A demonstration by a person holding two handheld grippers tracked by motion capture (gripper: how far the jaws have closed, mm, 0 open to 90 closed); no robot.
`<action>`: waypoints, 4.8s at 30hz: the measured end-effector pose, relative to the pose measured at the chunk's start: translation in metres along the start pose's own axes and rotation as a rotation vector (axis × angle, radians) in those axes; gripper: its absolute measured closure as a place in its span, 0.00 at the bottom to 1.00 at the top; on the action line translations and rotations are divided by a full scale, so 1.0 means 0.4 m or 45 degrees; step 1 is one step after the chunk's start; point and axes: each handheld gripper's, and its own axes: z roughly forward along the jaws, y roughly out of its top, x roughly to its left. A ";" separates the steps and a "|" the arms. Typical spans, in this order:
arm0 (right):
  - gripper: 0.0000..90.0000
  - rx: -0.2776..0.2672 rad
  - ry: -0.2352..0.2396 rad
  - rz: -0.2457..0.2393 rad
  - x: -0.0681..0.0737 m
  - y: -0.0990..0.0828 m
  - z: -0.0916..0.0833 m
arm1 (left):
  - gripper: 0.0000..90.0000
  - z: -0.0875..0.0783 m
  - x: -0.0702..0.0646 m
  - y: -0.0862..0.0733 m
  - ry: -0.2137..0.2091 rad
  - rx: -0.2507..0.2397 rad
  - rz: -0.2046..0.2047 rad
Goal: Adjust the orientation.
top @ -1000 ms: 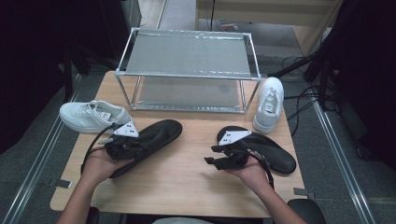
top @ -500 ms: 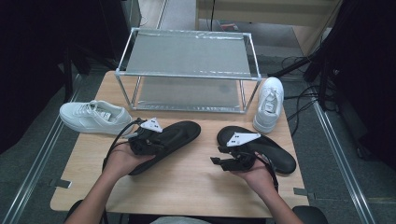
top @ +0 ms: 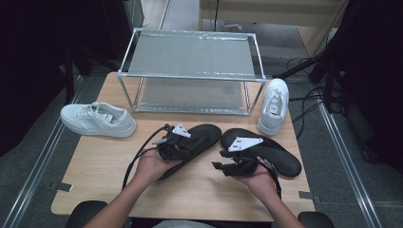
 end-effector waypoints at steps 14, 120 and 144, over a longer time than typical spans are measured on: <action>0.54 0.019 0.046 0.028 0.012 0.012 0.040 | 0.60 -0.010 0.034 -0.035 -0.047 0.001 0.002; 0.64 -0.061 0.047 0.120 -0.137 0.047 -0.022 | 0.44 -0.122 0.140 -0.141 -0.057 -0.110 -0.162; 0.61 -0.104 -0.081 0.199 -0.152 -0.048 -0.153 | 0.45 -0.096 0.155 -0.074 -0.086 -0.096 -0.132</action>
